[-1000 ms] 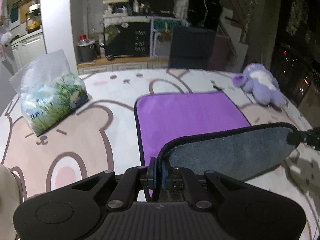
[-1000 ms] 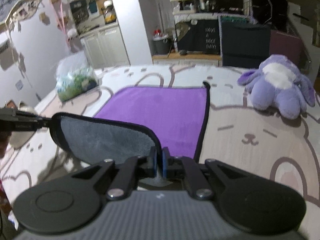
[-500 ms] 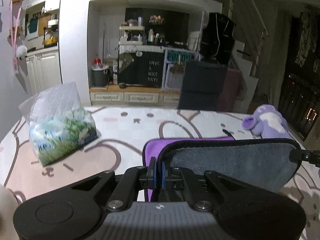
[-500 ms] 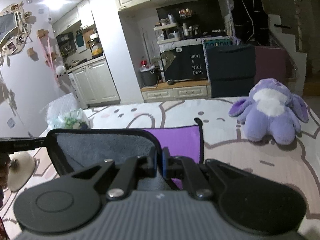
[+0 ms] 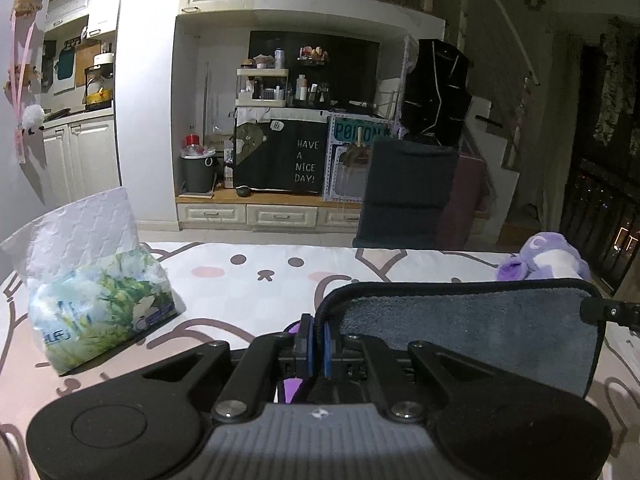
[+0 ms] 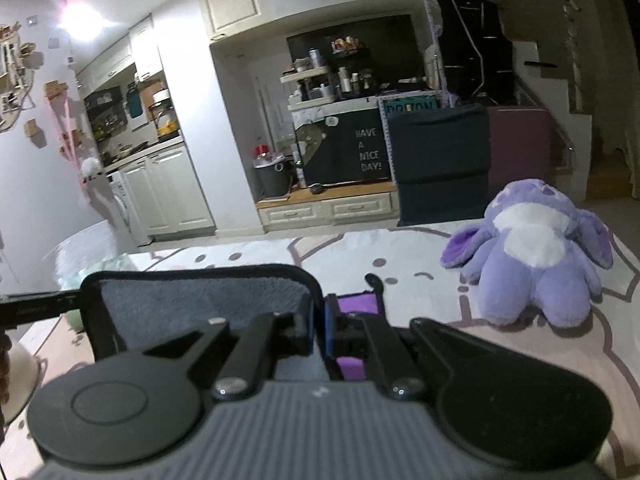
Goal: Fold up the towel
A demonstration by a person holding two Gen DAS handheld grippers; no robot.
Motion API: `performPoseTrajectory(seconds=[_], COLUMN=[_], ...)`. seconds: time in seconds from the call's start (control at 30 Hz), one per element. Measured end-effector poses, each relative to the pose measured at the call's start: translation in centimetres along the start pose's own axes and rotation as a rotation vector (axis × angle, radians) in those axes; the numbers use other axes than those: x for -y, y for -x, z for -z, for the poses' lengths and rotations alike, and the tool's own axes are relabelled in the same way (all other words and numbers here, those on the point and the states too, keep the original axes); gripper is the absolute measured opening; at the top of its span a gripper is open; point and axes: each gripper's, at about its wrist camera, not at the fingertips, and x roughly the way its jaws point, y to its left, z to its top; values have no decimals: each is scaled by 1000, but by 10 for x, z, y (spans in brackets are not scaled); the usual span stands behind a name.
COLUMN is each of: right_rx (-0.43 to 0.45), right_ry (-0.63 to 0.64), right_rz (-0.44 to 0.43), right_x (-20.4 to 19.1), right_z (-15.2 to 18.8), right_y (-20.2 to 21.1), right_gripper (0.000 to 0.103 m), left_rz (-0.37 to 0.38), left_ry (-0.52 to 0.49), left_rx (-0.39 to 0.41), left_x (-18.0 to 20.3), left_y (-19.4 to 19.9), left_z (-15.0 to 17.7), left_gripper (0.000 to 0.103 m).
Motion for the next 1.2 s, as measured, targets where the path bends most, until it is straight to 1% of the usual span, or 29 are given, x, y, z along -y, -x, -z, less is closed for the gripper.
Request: performPoseTrajectory(seconds=[0.47,0.6,0.7,0.77,0.93,1.03,1.2], right_rx=[-17,-37,-50,-55,-90,-108,-114], right_ry=[-32,-37,-45,-46,-35,-22,-43], right_rz=[44,53,66,65,76,95,103], right_x=[4,7,10,12,13,13,18], right_z=[-6,-7,-7,-7,-7,-4,-3], right_y=[-70,-91,-104,-112,-129,-141,-153], right_gripper=[7,7,7,7,7,7,7], left_rz=[-36,-42,-40,-46,-57,-62,-77], left_ry=[45,55,85,84,61,55,52], left_rx=[-54,-51,-52,-54,-103,-110,-125], left_x=[-10,-13,-16,-17,-12,-13,-13], left_y=[-75,-92,-103,-110,-130,-139,-150], left_z=[-2,-5,-7,-7,-2,0,3], left_gripper=[6,6,6,6,6,6,6])
